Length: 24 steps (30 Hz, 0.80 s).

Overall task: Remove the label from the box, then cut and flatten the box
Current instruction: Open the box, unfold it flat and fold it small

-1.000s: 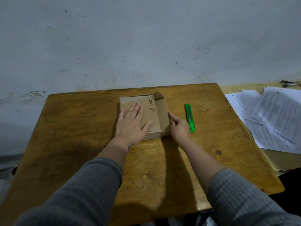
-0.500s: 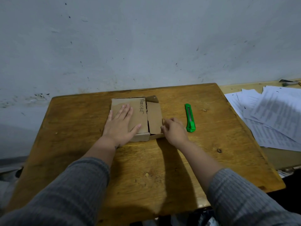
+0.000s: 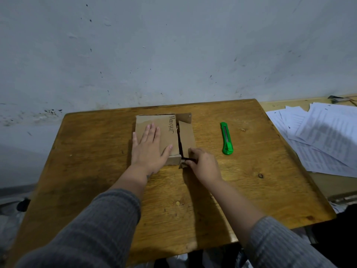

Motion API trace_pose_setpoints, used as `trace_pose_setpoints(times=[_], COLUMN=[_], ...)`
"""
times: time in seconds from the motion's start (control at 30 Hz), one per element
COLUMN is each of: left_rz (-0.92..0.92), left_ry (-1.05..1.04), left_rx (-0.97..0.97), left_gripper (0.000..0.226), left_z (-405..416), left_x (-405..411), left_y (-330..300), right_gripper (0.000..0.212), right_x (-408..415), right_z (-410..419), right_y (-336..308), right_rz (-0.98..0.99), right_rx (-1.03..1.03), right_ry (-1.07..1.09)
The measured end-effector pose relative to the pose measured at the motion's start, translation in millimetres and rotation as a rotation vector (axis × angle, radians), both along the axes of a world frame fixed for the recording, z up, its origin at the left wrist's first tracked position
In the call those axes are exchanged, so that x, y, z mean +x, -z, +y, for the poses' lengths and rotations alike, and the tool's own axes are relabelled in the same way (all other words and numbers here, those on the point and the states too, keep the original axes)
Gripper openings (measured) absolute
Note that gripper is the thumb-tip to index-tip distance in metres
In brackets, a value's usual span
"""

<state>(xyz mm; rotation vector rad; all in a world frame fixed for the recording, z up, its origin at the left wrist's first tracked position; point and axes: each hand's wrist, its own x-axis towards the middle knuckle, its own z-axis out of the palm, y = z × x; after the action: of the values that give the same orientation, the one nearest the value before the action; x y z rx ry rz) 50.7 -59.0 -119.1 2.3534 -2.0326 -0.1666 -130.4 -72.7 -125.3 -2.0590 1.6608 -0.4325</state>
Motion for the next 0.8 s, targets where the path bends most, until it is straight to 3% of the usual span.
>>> trace_pose_setpoints(times=[0.1,0.27,0.53,0.63,0.8], left_rz=[-0.018,-0.028,-0.018,-0.019,-0.024], left_ry=[-0.003,-0.004,0.010,0.013,0.019], left_rx=[-0.023,-0.049,-0.064,-0.056,-0.046], left_gripper=[0.079,0.078,0.078,0.079,0.087], left_z=[1.1,2.2,2.5,2.6,2.5], left_x=[-1.6,-1.6,-1.1,-0.6,-0.5], left_y=[1.8,4.0,4.1,4.3,3.9], right_gripper=[0.049,0.036,0.056,0.049,0.055], right_x=[-3.1,-0.9,-15.7,-22.0,-30.6], right_z=[6.7,8.1,9.2,4.1,-2.4], right_y=[5.2,7.3,17.3,15.2,9.3], right_rz=[-0.001,0.007,-0.025,0.119,0.363], right_rx=[-0.008,-0.163,-0.245,-0.261,-0.143], right_ry=[-0.009,0.035,0.013,0.073,0.162])
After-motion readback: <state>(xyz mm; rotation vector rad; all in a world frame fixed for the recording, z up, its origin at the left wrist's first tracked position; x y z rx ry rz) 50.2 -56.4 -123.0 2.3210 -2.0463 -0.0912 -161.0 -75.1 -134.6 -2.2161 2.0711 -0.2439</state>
